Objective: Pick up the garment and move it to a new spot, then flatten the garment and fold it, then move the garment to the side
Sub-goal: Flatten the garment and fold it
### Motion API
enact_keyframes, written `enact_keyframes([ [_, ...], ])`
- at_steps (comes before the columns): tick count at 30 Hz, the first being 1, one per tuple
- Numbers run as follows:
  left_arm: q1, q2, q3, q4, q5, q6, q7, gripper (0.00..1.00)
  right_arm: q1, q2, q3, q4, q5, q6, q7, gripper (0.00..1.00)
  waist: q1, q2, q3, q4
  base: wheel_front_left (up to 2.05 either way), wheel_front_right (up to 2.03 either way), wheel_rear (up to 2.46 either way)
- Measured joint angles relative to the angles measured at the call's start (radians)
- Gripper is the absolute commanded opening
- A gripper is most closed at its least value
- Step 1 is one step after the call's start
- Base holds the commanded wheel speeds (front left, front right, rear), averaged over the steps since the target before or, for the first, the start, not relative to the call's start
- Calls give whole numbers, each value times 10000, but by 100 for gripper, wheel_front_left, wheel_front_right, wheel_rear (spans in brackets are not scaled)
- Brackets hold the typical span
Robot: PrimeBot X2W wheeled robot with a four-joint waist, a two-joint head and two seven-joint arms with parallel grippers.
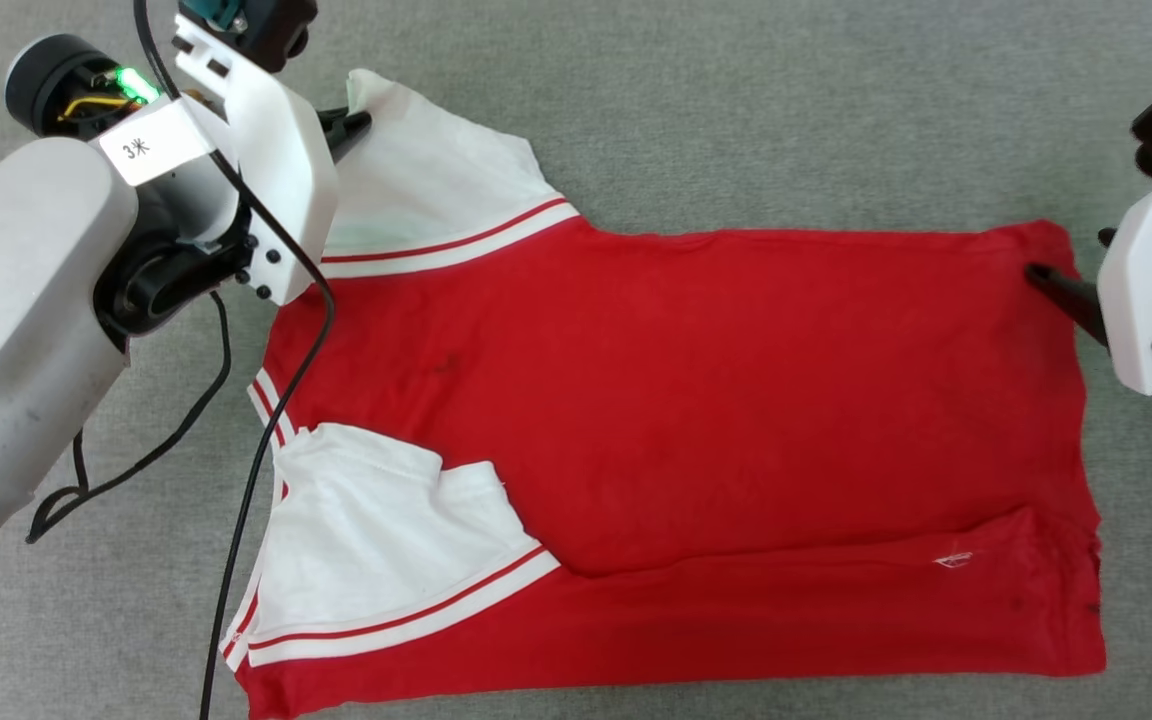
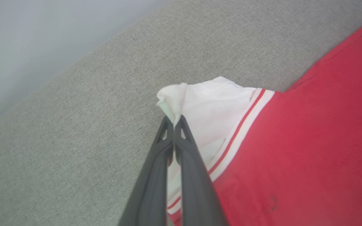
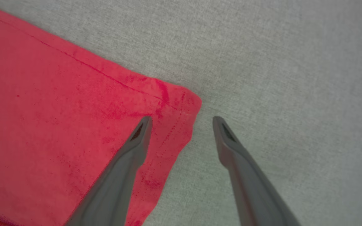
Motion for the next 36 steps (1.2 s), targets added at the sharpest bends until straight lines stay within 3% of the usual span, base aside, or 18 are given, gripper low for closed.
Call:
enact_keyframes([
  [7, -111, -52, 19, -148, 113, 4, -182, 0, -394, 546, 364, 1720, -107, -2, -629, 100, 0, 0, 397, 289, 0, 0, 0],
  [12, -142, -61, 23, -71, 161, 2, -314, 0, -535, 410, 1007, 2174, 113, -23, -872, 100, -1, 0, 493, 379, 0, 0, 0],
  [13, -143, -59, 25, -42, 159, 2, -349, 0, -588, 378, 1133, 2222, 196, -27, -928, 87, -1, 0, 483, 373, 0, 0, 0],
  [14, -143, -58, 25, -2, 159, 0, -368, 0, -620, 349, 1237, 2266, 244, -27, -1072, 31, -1, 0, 462, 362, 0, 0, 0],
  [15, -142, -54, 31, 52, 159, 0, -428, 0, -619, 336, 1310, 2328, 314, -27, -1256, 2, -1, 0, 431, 350, 0, 0, 0],
  [28, 724, -6, -98, 299, -40, -21, -1126, 0, -239, 213, 2167, 2516, 825, 2, -4094, 0, 0, 0, -895, 158, 0, 0, 0],
  [36, 2190, 585, -274, -520, -290, 449, -1486, 0, 827, -84, 2307, 2140, 1162, 2, -5020, 0, -1, 0, -1912, 117, 0, 0, 0],
])
